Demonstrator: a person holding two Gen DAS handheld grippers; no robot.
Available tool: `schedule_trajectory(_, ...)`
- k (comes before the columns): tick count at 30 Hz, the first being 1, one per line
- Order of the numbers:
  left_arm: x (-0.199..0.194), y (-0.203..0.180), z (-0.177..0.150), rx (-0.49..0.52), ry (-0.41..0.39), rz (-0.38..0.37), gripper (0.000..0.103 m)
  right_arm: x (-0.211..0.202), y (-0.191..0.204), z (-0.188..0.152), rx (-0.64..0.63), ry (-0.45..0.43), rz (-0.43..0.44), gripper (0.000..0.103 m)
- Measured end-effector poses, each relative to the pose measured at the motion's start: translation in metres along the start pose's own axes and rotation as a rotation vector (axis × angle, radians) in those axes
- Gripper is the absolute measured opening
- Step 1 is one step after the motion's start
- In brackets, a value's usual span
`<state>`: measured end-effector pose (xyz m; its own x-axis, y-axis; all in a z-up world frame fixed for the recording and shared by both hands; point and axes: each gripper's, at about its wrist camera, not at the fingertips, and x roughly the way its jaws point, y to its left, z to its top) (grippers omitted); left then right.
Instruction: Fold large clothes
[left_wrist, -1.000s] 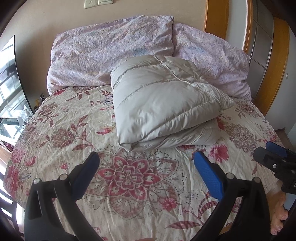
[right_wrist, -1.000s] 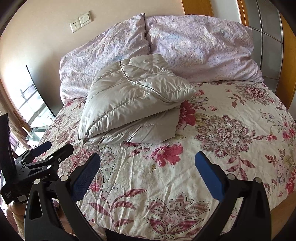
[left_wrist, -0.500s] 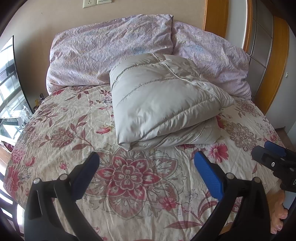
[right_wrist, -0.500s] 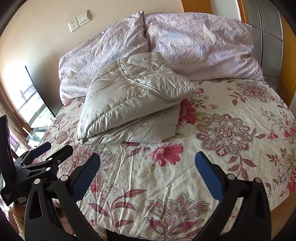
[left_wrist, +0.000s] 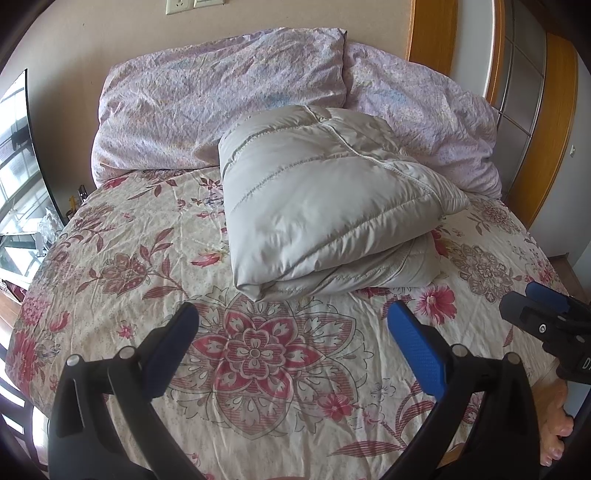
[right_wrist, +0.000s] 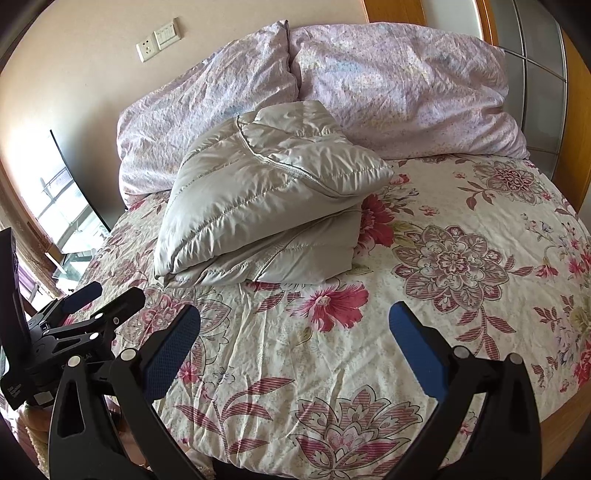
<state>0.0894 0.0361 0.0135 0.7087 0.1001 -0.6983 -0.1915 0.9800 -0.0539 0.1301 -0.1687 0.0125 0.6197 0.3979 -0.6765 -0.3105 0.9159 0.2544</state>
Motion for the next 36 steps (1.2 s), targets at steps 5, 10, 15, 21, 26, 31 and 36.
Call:
schedule_trajectory(5, -0.0002, 0.0003, 0.0000, 0.000, -0.001, 0.001, 0.101, 0.0003, 0.0003, -0.0001, 0.000, 0.000, -0.001, 0.102)
schedule_trajectory(10, 0.0008, 0.0006, 0.0000, 0.000, -0.001, 0.000, 0.101, 0.0003, -0.0001, 0.0001, 0.000, -0.002, -0.002, 0.102)
schedule_trajectory(15, 0.0011, 0.0008, 0.0001, -0.001, -0.001, 0.000, 0.101, 0.0009, -0.0015, 0.0011, 0.000, 0.000, -0.002, 0.102)
schedule_trajectory(21, 0.0014, 0.0008, 0.0000, -0.001, 0.000, 0.000, 0.101, 0.0005, -0.0015, 0.0013, 0.001, -0.001, -0.002, 0.102)
schedule_trajectory(26, 0.0015, 0.0007, 0.0000, 0.000, -0.001, 0.000, 0.101, 0.0005, -0.0020, 0.0020, 0.000, -0.001, -0.003, 0.102)
schedule_trajectory(31, 0.0024, 0.0008, -0.0001, -0.001, 0.000, 0.000, 0.101, 0.0009, -0.0028, 0.0022, 0.003, 0.001, -0.003, 0.102)
schedule_trajectory(36, 0.0019, 0.0007, 0.0002, -0.001, 0.001, -0.002, 0.101, 0.0011, -0.0027, 0.0023, 0.000, 0.001, -0.004, 0.102)
